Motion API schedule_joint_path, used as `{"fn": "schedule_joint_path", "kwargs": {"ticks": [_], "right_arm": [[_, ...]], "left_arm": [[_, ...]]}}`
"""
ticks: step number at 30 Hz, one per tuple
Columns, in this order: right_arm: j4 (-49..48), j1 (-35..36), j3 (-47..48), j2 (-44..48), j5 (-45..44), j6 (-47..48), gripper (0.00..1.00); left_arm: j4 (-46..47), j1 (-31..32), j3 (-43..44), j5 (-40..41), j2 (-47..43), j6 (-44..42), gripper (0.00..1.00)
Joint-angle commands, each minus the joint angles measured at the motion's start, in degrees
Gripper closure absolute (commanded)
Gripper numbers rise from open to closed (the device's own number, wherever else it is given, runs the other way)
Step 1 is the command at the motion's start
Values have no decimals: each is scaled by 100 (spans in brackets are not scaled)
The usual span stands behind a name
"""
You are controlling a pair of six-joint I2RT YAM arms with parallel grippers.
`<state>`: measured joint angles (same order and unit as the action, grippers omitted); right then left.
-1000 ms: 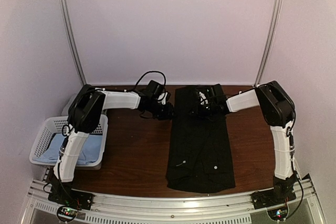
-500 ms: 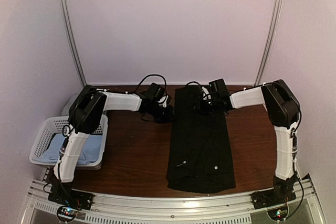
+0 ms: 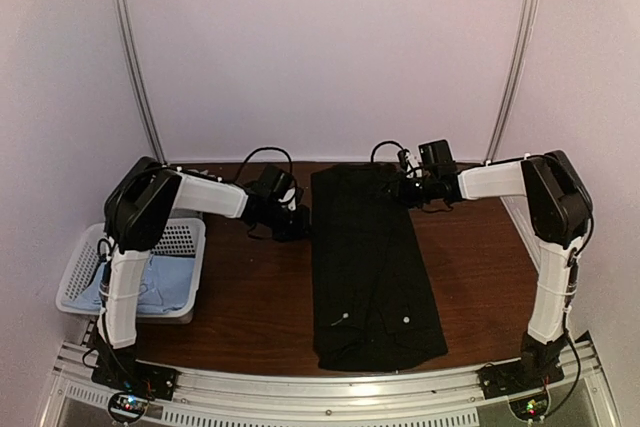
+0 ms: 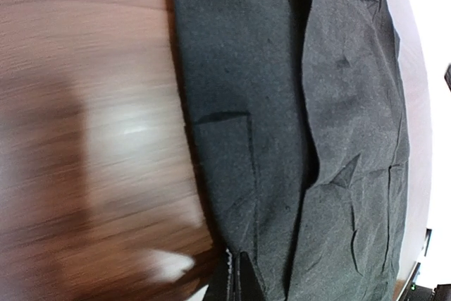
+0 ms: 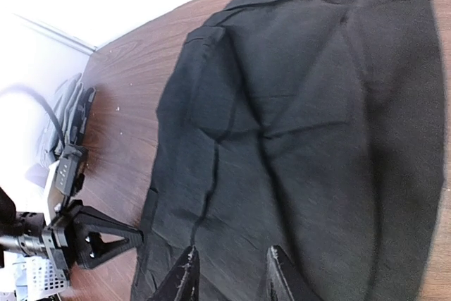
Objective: Fold and stack the long sleeve shirts
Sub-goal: Move the rectangle-folded shirt to the center of the board.
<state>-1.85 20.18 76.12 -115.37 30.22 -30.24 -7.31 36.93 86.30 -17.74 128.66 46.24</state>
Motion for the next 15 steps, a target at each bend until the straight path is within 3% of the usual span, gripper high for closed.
{"fn": "schedule_joint_path", "kwargs": {"ticks": [1,6,15], "right_arm": [[7,104,-79,86,67,75,67],[8,250,-33,-27,89,82,66],[42,350,102,-247,103,38,67]], "left_arm": [[-171,-422,-642,525,-273,31,100],[-179,-748,-723,467,-295,-168,100],[-610,-994,486,393,313,-527,100]]}}
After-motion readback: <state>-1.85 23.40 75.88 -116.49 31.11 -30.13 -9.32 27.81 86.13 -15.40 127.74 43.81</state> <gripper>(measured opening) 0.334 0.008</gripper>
